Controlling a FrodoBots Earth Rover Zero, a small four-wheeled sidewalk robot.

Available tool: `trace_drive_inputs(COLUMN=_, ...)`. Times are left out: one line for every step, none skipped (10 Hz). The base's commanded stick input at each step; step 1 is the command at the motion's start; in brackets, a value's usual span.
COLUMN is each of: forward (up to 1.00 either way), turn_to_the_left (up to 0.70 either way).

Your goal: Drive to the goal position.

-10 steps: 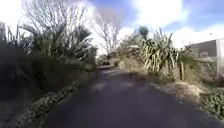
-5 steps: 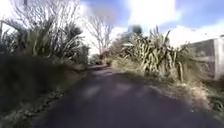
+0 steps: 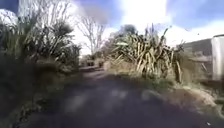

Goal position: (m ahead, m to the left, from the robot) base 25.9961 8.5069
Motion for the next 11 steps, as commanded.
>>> trace_drive_inputs(forward=0.85, turn_to_the_left=0.00)
trace_drive_inputs(forward=0.85, turn_to_the_left=0.00)
trace_drive_inputs(forward=0.85, turn_to_the_left=0.00)
trace_drive_inputs(forward=0.85, turn_to_the_left=0.00)
trace_drive_inputs(forward=0.85, turn_to_the_left=0.12)
trace_drive_inputs(forward=0.85, turn_to_the_left=0.33)
trace_drive_inputs(forward=0.85, turn_to_the_left=0.17)
trace_drive_inputs(forward=0.85, turn_to_the_left=0.05)
trace_drive_inputs(forward=0.85, turn_to_the_left=0.00)
trace_drive_inputs(forward=0.85, turn_to_the_left=0.00)
trace_drive_inputs(forward=0.85, turn_to_the_left=0.00)
